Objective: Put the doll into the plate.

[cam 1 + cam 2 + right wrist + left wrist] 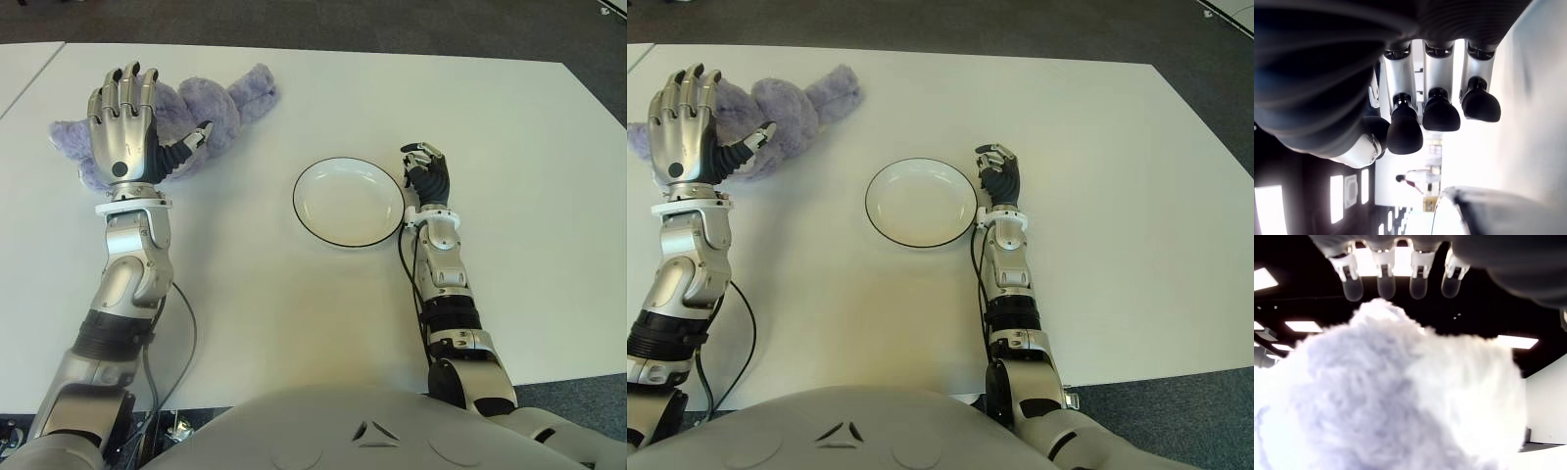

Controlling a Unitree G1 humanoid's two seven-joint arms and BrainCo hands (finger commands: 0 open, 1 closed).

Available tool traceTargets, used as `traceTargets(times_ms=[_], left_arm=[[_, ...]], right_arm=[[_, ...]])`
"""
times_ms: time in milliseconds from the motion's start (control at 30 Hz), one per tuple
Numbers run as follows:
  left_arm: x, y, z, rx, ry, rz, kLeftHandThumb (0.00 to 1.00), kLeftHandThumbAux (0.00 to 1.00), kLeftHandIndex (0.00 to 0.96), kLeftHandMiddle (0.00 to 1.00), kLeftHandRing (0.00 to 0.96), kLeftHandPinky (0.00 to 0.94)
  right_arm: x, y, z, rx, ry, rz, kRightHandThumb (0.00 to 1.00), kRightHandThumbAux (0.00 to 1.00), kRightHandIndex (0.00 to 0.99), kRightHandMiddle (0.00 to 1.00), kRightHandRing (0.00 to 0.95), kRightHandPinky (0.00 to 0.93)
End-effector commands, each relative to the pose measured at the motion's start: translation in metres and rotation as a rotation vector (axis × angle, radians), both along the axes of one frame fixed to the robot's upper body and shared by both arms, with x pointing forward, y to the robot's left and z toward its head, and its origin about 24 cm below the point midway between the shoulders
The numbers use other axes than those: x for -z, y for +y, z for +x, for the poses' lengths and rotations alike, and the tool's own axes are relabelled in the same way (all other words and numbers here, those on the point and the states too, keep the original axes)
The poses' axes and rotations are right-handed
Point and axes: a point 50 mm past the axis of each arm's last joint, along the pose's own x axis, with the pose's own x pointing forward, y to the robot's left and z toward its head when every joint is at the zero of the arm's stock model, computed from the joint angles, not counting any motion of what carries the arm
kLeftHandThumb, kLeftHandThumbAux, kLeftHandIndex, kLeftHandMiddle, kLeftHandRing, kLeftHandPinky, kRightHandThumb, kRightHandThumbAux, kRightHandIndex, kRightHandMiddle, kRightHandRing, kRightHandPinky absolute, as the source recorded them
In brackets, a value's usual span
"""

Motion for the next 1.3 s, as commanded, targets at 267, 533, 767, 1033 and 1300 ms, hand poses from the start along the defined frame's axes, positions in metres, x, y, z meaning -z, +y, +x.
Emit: traceTargets(times_ms=[267, 533, 767, 1033, 1300], left_arm=[[0.006, 0.002, -0.002, -0.053, 0.092, 0.025, 0.121, 0.129, 0.0, 0.0, 0.0, 0.0], [0.008, 0.008, 0.005, -0.067, 0.167, -0.012, 0.151, 0.155, 0.0, 0.0, 0.0, 0.0], [0.024, 0.023, 0.032, -0.075, 0.217, -0.024, 0.151, 0.167, 0.0, 0.0, 0.0, 0.0], [0.036, 0.033, 0.043, -0.113, 0.228, -0.011, 0.103, 0.176, 0.0, 0.0, 0.0, 0.0], [0.036, 0.038, 0.048, -0.153, 0.193, -0.036, 0.094, 0.173, 0.0, 0.0, 0.0, 0.0]], right_arm=[[0.044, -0.001, -0.018, 0.013, 0.192, 0.027, 0.708, 0.716, 0.441, 0.805, 0.811, 0.813], [0.044, -0.002, -0.018, 0.015, 0.192, 0.028, 0.709, 0.716, 0.441, 0.805, 0.814, 0.817], [0.044, -0.001, -0.018, 0.01, 0.192, 0.016, 0.707, 0.717, 0.441, 0.808, 0.821, 0.816], [0.044, -0.001, -0.017, 0.007, 0.189, 0.011, 0.705, 0.719, 0.441, 0.817, 0.828, 0.816], [0.045, 0.0, -0.016, -0.004, 0.188, 0.015, 0.705, 0.719, 0.441, 0.811, 0.826, 0.813]])
